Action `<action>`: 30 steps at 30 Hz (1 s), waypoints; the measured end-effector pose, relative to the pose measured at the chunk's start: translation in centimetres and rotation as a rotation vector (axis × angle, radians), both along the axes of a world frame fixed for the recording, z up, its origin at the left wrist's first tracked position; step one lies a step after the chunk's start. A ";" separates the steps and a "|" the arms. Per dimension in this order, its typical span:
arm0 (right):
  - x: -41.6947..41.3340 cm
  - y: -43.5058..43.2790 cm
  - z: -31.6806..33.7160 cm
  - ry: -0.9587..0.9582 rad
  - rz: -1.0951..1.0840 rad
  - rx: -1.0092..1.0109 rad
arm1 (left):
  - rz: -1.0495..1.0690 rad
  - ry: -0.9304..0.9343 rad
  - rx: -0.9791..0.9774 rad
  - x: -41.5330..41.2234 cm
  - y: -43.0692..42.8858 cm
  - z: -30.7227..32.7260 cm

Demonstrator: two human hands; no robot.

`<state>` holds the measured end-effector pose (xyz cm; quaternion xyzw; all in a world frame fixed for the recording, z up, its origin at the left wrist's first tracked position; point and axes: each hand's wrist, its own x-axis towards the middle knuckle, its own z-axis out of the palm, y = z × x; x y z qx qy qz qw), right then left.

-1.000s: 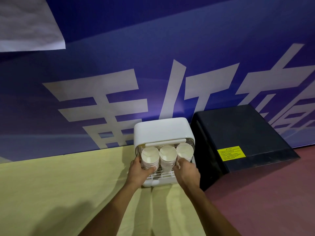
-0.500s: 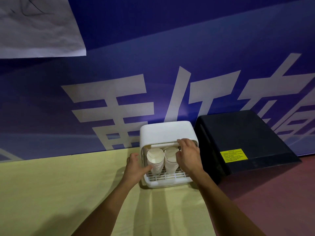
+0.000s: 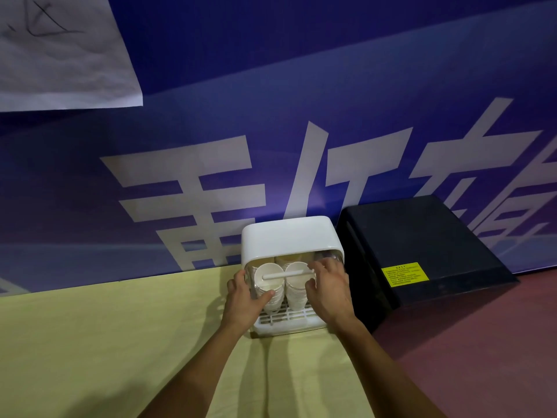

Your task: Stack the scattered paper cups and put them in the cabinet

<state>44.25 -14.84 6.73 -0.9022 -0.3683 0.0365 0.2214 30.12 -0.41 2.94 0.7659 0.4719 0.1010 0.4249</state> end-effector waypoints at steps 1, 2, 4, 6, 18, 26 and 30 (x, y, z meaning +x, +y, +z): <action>-0.1 -0.1 0.0 0.001 -0.004 -0.004 | -0.001 0.004 0.005 0.0 0.0 0.0; -0.2 -0.1 -0.1 -0.001 -0.008 -0.009 | -0.003 0.009 0.014 0.1 -0.1 0.0; -0.3 -0.2 -0.2 0.003 -0.022 -0.017 | -0.009 0.026 0.041 0.1 -0.3 -0.1; -0.4 -0.2 -0.3 0.008 -0.030 -0.017 | -0.013 0.044 0.075 0.1 -0.4 -0.1; -0.7 -0.1 -0.7 -0.038 -0.049 -0.024 | -0.062 0.136 0.228 0.3 -0.5 0.0; -0.9 1.3 0.1 -0.029 0.039 -0.071 | -0.084 0.159 0.274 0.5 -0.6 0.3; -1.2 1.7 0.3 -0.023 0.039 -0.054 | -0.094 0.190 0.327 0.7 -0.4 0.5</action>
